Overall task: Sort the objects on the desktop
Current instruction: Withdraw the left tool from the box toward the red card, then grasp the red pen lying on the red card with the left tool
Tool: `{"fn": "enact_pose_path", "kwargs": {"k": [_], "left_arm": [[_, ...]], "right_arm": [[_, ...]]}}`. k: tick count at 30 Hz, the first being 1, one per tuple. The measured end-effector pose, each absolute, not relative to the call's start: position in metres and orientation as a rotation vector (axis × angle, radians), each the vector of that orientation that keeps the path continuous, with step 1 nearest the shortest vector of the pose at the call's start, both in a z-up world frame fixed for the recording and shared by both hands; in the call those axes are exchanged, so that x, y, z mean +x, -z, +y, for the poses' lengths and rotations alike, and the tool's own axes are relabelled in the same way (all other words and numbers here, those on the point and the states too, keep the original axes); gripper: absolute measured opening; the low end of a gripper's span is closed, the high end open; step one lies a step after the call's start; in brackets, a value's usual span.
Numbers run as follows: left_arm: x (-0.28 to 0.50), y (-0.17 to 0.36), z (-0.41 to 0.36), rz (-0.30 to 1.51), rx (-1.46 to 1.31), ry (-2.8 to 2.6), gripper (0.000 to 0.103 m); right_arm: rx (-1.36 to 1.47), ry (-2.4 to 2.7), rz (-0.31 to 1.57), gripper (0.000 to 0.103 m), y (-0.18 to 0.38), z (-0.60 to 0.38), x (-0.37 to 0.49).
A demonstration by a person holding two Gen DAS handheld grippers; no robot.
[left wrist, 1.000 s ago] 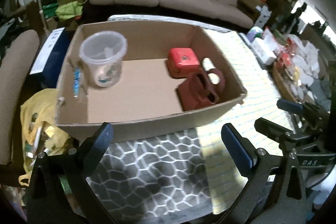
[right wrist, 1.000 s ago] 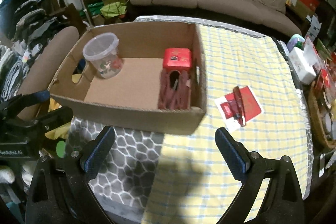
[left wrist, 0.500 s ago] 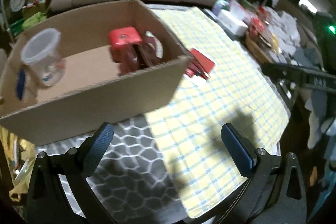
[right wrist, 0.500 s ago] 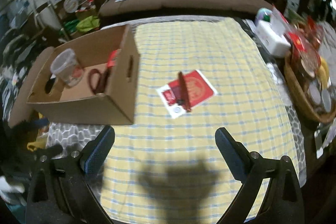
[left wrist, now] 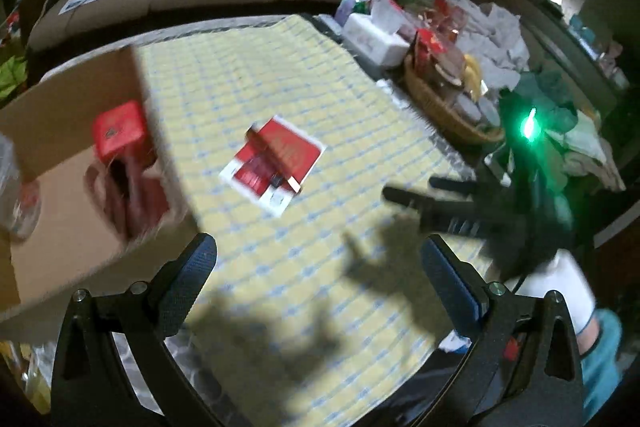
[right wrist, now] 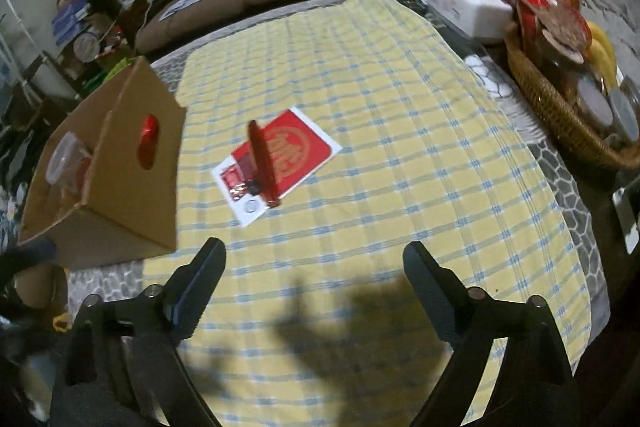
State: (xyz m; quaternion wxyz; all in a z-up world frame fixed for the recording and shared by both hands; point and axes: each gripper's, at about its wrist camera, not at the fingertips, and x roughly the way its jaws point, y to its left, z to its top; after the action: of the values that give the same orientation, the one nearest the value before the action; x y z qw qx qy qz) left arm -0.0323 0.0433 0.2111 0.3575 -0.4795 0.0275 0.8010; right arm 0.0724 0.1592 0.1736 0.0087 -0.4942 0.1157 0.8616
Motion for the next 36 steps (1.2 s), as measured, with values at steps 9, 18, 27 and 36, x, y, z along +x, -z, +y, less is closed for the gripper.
{"fn": "enact_pose_path", "kwargs": {"k": [9,18,27,36], "left_arm": [[-0.117,-0.184,0.103,0.024,-1.438,-2.065,0.084],[-0.19,-0.117,0.149,0.089,-1.718,-1.963,0.057],[-0.213,-0.076,0.173,0.263,-1.81,-1.878,0.049],[-0.219,-0.051,0.174,0.289,-1.874,-1.871,0.038]], "right_arm": [[-1.537,-2.698,0.396,0.077,-0.154,0.177,0.06],[-1.514,-2.782,0.5,0.049,-0.135,0.166,0.026],[-1.558,-2.77,0.485,0.049,-0.104,0.155,0.001],[-1.566,-2.815,0.465,0.049,-0.106,0.145,0.0]]}}
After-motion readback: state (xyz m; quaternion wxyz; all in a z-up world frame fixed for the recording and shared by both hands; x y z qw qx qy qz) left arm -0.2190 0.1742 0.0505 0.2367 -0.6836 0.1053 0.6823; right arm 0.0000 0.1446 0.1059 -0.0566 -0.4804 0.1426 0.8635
